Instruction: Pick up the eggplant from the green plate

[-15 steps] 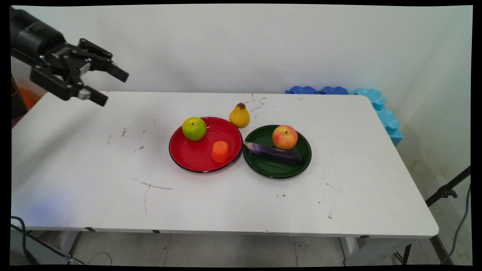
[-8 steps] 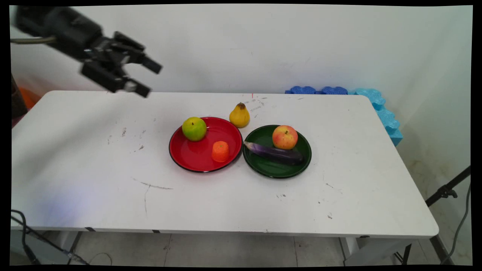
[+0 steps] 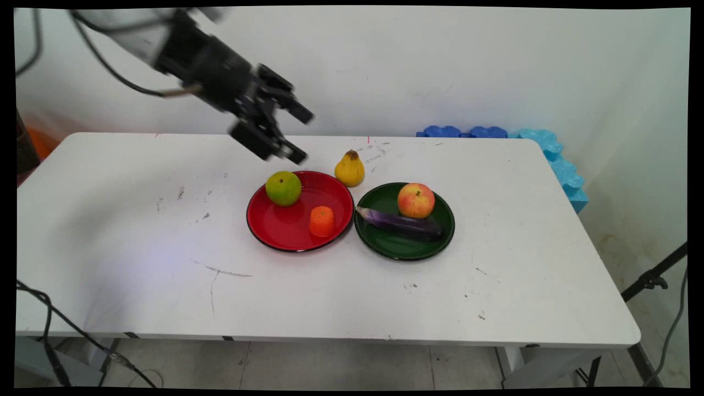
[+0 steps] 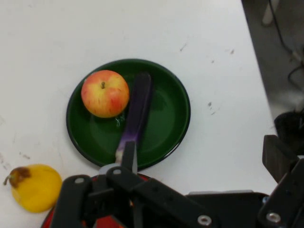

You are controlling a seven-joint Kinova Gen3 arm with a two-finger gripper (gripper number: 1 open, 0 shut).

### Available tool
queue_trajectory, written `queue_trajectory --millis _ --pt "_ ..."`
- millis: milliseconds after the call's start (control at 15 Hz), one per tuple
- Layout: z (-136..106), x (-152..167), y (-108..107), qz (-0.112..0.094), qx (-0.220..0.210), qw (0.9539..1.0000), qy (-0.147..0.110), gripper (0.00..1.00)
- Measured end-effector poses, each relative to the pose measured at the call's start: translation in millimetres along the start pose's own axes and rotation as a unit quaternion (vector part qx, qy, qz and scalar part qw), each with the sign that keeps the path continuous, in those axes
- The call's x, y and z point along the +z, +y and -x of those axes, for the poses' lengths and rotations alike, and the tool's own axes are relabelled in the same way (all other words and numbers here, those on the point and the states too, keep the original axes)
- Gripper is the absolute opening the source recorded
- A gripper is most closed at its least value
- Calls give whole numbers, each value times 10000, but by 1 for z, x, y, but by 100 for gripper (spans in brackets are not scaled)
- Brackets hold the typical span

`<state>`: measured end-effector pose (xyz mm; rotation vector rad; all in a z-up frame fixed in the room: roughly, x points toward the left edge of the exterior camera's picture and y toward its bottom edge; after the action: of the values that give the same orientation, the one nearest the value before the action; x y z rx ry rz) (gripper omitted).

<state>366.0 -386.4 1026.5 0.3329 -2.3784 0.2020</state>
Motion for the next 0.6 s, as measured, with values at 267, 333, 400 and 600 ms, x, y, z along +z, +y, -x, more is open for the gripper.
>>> queue_trajectory --millis 267,333,400,600 --pt "-8 67 -9 -50 306 9988 -368 100" --pt "-9 77 -11 -58 335 9985 -425 100" --pt "-8 95 -14 -75 369 9979 -521 100" --pt "-5 139 -24 -97 411 9965 -724 100"
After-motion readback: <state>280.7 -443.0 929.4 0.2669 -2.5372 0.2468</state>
